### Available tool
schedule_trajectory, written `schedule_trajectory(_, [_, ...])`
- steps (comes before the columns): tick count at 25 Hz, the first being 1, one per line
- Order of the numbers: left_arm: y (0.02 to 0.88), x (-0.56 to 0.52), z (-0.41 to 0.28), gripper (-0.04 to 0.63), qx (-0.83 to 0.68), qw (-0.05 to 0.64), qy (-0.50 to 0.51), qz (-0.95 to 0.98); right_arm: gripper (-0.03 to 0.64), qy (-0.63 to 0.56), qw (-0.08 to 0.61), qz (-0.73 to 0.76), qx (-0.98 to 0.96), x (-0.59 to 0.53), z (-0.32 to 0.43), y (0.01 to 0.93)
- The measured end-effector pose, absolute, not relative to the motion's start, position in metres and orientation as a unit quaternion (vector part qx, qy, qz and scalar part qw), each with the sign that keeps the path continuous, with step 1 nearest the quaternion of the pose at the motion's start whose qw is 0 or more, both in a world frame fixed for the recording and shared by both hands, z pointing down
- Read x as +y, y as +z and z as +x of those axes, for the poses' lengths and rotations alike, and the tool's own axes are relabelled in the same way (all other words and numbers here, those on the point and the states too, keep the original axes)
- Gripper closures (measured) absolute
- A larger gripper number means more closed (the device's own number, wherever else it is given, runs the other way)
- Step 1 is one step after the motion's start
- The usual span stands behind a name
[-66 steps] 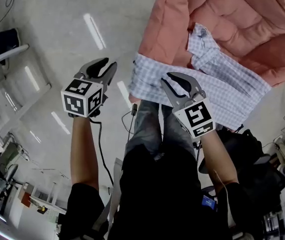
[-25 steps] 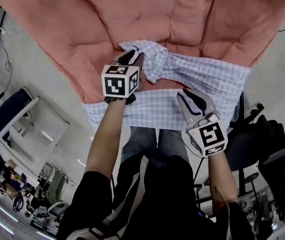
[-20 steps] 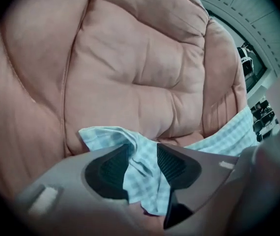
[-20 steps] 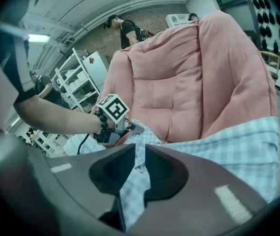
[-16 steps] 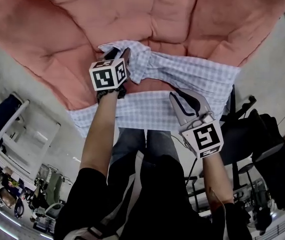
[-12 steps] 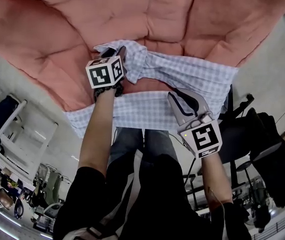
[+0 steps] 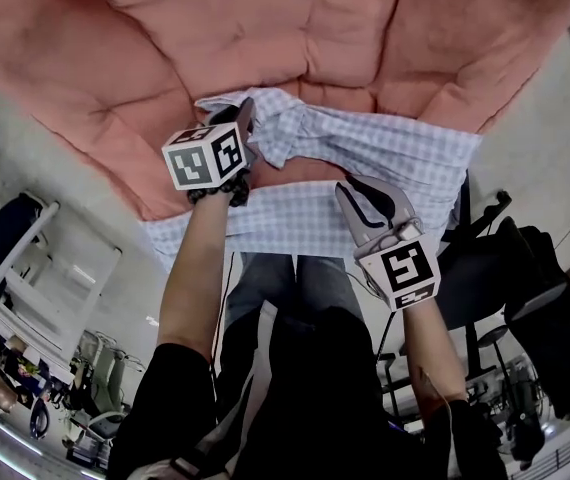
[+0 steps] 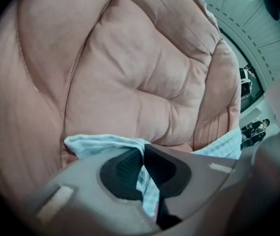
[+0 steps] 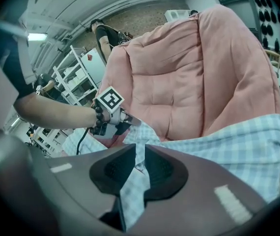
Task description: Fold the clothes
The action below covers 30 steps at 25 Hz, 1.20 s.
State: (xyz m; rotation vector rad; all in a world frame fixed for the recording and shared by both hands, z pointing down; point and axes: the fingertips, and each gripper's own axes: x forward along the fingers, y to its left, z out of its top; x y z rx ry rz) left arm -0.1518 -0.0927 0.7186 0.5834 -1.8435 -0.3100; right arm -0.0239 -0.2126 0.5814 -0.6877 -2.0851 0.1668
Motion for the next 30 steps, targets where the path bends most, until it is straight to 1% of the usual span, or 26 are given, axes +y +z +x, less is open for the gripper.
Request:
schedule_trajectory(4, [0.668, -0.081, -0.145, 0.577, -0.769, 0.550, -0.137, 0.296, 0.555, 0.060, 0.447, -0.291, -0.844, -0.191, -0.023, 0.565])
schedule_trajectory(8, [0.604, -0.065, -0.145, 0.577, -0.763, 0.534, -0.133, 0.341, 0.555, 0.044, 0.425, -0.319, -0.846, -0.162, -0.036, 0.533])
schedule_trajectory(14, [0.521, -0.039, -0.137, 0.577, -0.760, 0.524, -0.053, 0.381, 0.555, 0.025, 0.396, -0.350, -0.849, -0.147, -0.054, 0.477])
schedule_trajectory(18, [0.473, -0.003, -0.131, 0.577, -0.756, 0.519, -0.017, 0.398, 0.555, 0.015, 0.392, -0.365, -0.844, -0.130, -0.058, 0.445])
schedule_trajectory(23, [0.431, 0.048, -0.126, 0.577, -0.762, 0.503, -0.029, 0.406, 0.555, 0.015, 0.381, -0.362, -0.851, -0.097, -0.067, 0.424])
schedule_trajectory(27, [0.420, 0.105, -0.127, 0.577, -0.767, 0.489, -0.046, 0.413, 0.555, 0.014, 0.392, -0.340, -0.855, -0.050, -0.069, 0.422])
schedule_trajectory(30, [0.414, 0.128, -0.130, 0.577, -0.762, 0.480, -0.046, 0.433, 0.555, 0.016, 0.391, -0.317, -0.864, -0.026, -0.068, 0.420])
